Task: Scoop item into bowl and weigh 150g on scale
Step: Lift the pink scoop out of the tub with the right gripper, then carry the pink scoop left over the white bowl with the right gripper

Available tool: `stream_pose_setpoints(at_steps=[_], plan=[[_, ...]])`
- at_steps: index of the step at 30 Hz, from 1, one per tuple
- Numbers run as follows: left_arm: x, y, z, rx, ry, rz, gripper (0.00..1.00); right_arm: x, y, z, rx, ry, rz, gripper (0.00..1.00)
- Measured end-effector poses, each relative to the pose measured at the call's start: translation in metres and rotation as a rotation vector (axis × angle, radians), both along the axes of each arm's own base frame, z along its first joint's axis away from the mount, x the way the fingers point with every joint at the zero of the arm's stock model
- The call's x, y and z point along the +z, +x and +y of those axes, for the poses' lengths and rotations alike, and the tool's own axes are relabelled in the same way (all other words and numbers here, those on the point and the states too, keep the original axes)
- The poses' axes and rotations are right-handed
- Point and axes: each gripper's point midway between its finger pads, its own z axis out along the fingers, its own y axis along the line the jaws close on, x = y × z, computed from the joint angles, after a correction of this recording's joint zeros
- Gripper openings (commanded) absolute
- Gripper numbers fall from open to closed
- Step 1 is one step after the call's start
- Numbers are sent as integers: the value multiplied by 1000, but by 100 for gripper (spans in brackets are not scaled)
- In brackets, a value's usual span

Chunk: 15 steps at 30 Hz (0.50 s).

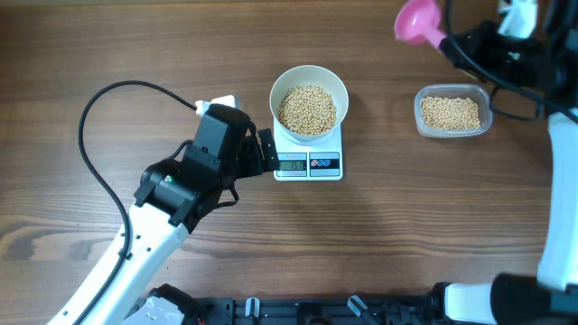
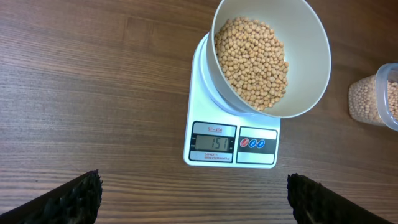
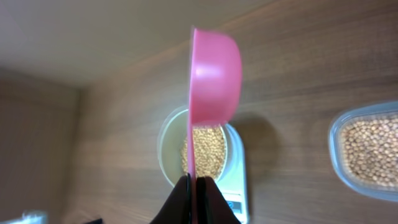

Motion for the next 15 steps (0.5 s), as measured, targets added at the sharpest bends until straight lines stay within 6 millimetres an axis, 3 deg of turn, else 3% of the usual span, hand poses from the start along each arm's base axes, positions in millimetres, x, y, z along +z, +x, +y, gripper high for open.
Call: stream_pose_setpoints(at_steps=[8,11,15], plan=[[0,0,0,0,0,0,100,-59,0,52,306,-281,143,4],[0,0,0,0,0,0,100,-62,0,78,437,-416,68,4],[0,0,0,0,0,0,100,-58,3,97,530,-482,-19,4]])
